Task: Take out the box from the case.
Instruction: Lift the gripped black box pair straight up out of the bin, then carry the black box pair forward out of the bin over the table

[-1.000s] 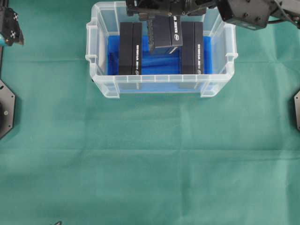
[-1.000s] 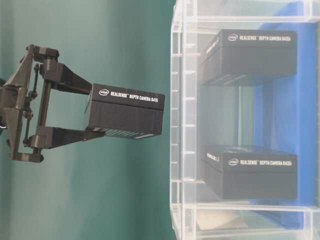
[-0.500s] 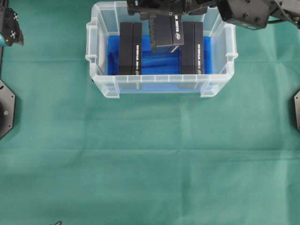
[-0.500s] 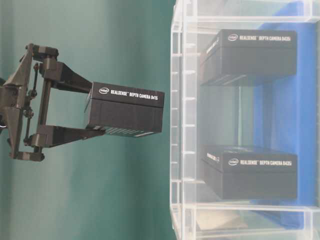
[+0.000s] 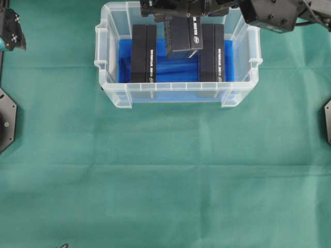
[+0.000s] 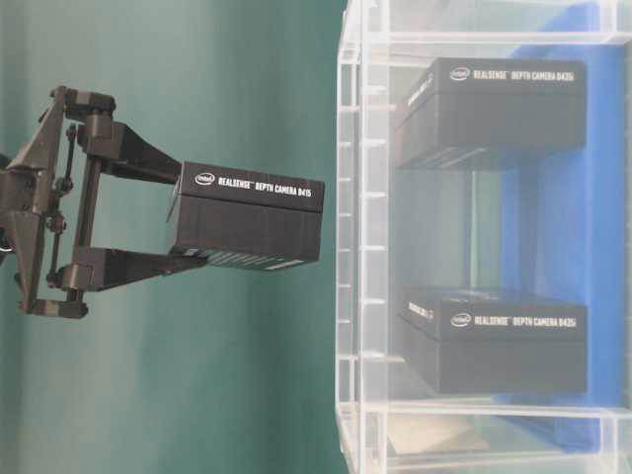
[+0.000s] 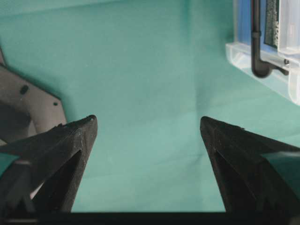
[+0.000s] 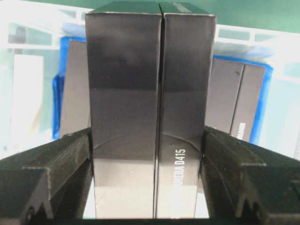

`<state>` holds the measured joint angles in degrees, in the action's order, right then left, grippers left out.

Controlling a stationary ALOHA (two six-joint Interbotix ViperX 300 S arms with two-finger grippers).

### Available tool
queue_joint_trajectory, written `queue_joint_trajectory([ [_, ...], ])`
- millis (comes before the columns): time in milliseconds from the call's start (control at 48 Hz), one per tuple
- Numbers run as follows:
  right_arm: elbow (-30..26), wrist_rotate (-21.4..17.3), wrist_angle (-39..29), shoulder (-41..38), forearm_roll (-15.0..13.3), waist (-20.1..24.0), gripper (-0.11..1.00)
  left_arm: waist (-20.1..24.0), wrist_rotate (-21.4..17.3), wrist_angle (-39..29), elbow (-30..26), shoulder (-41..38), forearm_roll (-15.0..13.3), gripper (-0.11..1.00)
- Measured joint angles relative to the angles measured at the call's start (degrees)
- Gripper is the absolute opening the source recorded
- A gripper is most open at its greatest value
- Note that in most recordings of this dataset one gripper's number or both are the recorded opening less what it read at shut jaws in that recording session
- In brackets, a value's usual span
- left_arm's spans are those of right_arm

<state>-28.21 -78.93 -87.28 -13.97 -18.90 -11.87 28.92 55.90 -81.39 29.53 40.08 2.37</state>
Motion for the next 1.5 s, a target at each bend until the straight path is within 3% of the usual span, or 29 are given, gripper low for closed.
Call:
queue_joint_trajectory([
  [708,0.00,0.09,0.00,0.00,0.00,0.18,0.68,-0.09,0.00,-0.09,0.09,0.00,0.00,0.96],
  [1042,0.00,-0.79,-2.20,0.09,0.00,2.99,0.68,-0.09,0.09,-0.35,0.09,0.00,0.00,0.96],
  [1500,0.00,-7.82,-6.24,0.09,-1.76,10.90,0.68,0.00,2.20,-0.97,0.18,0.62,-0.09,0.96],
])
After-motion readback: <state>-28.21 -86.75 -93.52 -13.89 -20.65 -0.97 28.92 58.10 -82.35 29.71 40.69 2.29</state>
